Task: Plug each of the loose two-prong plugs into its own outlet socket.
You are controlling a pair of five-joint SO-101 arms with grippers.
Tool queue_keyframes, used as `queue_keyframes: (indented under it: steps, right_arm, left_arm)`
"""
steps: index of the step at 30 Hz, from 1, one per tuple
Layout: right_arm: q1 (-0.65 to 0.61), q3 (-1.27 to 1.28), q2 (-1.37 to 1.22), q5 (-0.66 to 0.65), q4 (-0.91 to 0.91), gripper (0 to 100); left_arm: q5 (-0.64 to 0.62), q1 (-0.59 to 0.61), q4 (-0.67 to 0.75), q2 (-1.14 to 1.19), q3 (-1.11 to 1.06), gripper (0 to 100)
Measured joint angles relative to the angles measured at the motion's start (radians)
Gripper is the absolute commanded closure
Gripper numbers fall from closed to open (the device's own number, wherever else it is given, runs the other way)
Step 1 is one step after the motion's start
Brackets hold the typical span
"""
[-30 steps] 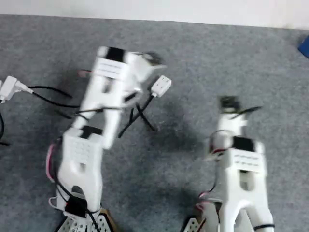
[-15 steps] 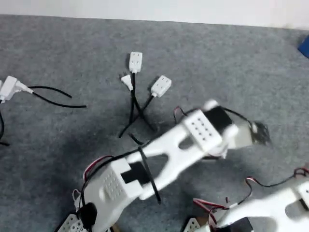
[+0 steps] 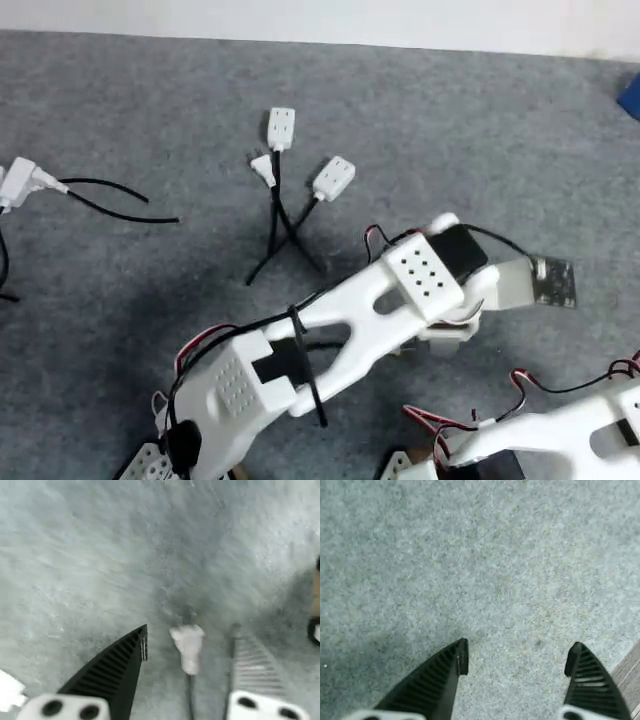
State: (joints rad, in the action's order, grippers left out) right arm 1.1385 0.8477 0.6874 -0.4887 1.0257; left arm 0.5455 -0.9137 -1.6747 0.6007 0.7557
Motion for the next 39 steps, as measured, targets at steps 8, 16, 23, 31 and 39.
queue_keyframes:
  steps: [8, 16, 23, 31, 39]
  right_arm:
    - [-0.041, 0.014, 0.000, -0.005, 0.000, 69.2]
    - [-0.583, 0.072, 0.000, 0.158, 0.071, 69.2]
    - [-1.002, 0.029, 0.000, 0.341, 0.150, 69.2]
    - [-1.307, 0.009, 0.000, 0.390, 0.180, 69.2]
    - [-1.313, 0.009, 0.000, 0.390, 0.180, 69.2]
  left_arm:
    - [-0.005, 0.258, 0.180, 0.000, 0.114, 73]
    - [-0.193, 0.671, 0.331, 0.163, 0.126, 73]
    - [-0.218, 0.675, 0.414, 0.296, 0.126, 73]
    - [-0.219, 0.690, 0.528, 0.361, 0.126, 73]
    - [-0.222, 0.697, 0.545, 0.448, 0.146, 77]
